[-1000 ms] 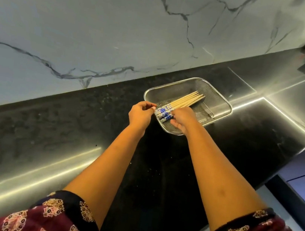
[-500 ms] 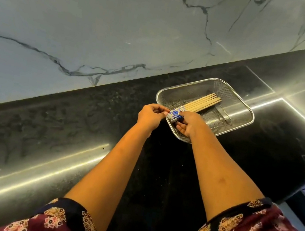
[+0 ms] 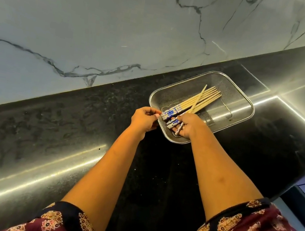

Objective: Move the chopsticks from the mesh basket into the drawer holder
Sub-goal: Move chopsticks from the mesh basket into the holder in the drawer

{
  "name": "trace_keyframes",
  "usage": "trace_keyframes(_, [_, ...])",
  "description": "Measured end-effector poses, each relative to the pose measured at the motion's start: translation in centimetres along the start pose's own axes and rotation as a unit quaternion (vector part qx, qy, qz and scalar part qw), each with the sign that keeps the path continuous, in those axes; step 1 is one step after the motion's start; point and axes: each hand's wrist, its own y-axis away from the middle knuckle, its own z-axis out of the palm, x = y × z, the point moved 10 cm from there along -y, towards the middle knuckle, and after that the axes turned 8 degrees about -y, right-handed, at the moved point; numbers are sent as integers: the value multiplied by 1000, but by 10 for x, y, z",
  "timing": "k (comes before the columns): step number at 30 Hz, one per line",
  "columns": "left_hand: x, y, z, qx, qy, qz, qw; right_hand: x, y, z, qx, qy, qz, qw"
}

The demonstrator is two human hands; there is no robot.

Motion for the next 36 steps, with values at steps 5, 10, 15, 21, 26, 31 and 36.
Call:
trace_keyframes(5, [13,3,5,1,18,24,1000,0,1,-3,-9,-30,11,999])
trace_keyframes(10, [17,6,6,21,18,21,999,-5,11,-2,-33,-86,11,996])
trace_keyframes(15, [17,11,6,36,20,17,999,-3,23,-2,-50,-115,28,992])
trace_keyframes(21, [14,24,4,54,16,5,998,-4,41,-9,-69,-146,23,987])
trace_keyframes(26, [19,42,-5,115,-81,19,990,-4,63,-18,-108,-162,-7,981])
trace_keyframes(31, [51,89,2,170,-97,125,973,-5,108,-29,-174,-166,-37,970])
trace_keyframes(36, [56,132,34,124,18,140,982,7,151,-52,-230,-75,-65,968])
